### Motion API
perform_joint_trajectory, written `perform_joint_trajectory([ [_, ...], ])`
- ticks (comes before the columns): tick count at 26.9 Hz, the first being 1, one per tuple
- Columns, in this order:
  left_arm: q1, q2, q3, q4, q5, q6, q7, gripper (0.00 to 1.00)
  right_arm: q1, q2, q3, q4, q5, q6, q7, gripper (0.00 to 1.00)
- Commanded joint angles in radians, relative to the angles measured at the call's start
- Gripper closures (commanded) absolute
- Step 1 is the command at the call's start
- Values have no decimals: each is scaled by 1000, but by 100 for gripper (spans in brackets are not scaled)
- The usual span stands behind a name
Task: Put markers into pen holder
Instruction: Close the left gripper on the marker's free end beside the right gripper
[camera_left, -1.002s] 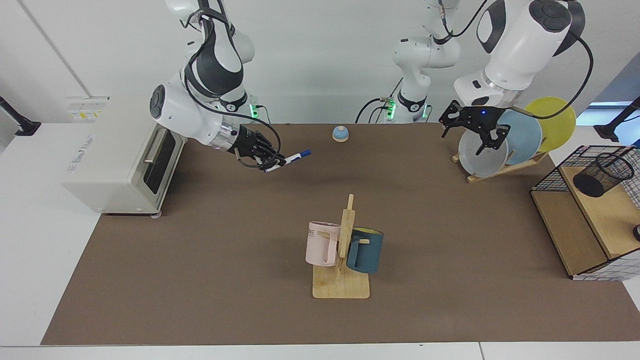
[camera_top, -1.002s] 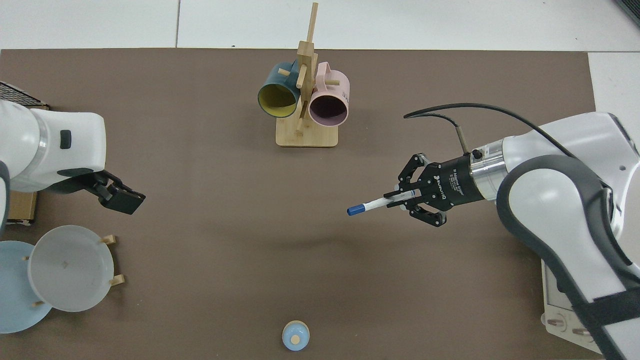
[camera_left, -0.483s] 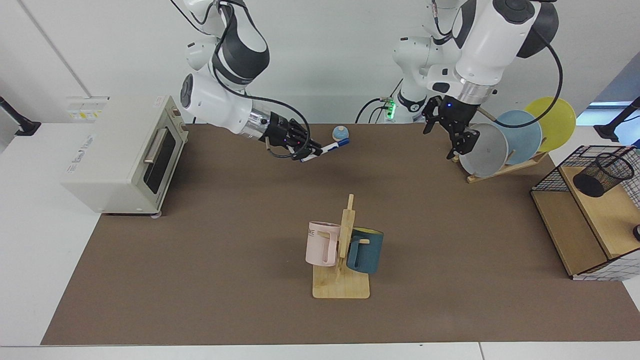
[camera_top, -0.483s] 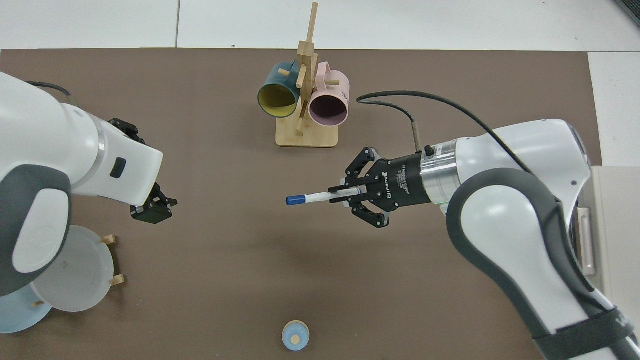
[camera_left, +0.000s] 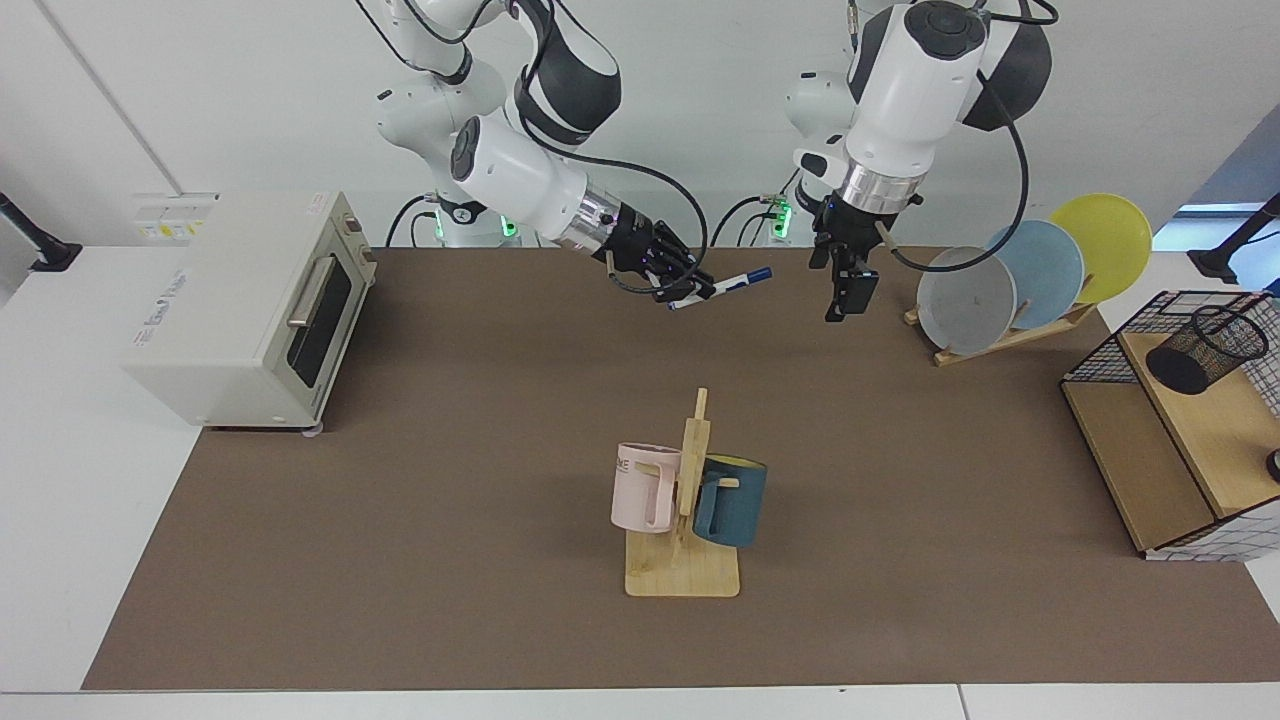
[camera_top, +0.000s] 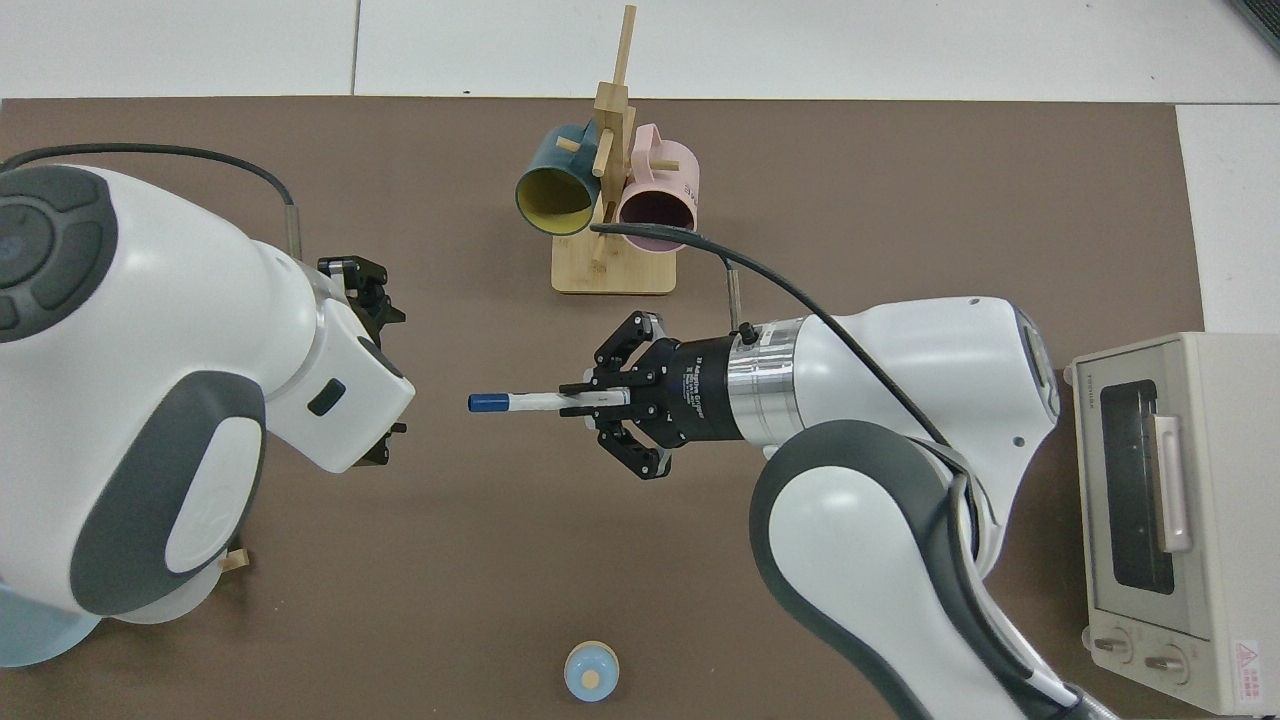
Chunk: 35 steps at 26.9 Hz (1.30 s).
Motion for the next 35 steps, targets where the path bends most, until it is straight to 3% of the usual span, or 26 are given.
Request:
perform_joint_trajectory([
  [1,-51,-37,15,-63,-11,52,99,0,38,12,-5,17,25,54,55,100],
  [13,-84,-57,0,-91,-11,80,93,2,55,9,-5,6,21,82,62,100],
  [15,-84,-57,-8,-91,-10,75,93,6,56,9,-5,6,21,82,62,100],
  [18,-84,-57,-11,-89,-5,74,94,26,55,9,-5,5,21,82,61,100],
  [21,-84,-57,-23,-88,-1,75,96,76,55,9,-5,5,19,79,59,100],
  [23,-84,-57,-33,-86,4,75,93,96,55,9,-5,5,19,80,59,100],
  [24,-84,-57,-37,-85,6,75,91,100,55,9,-5,3,19,80,59,100],
  [35,-81,-55,-40,-83,15,72,93,100,53,6,-5,0,15,77,56,100],
])
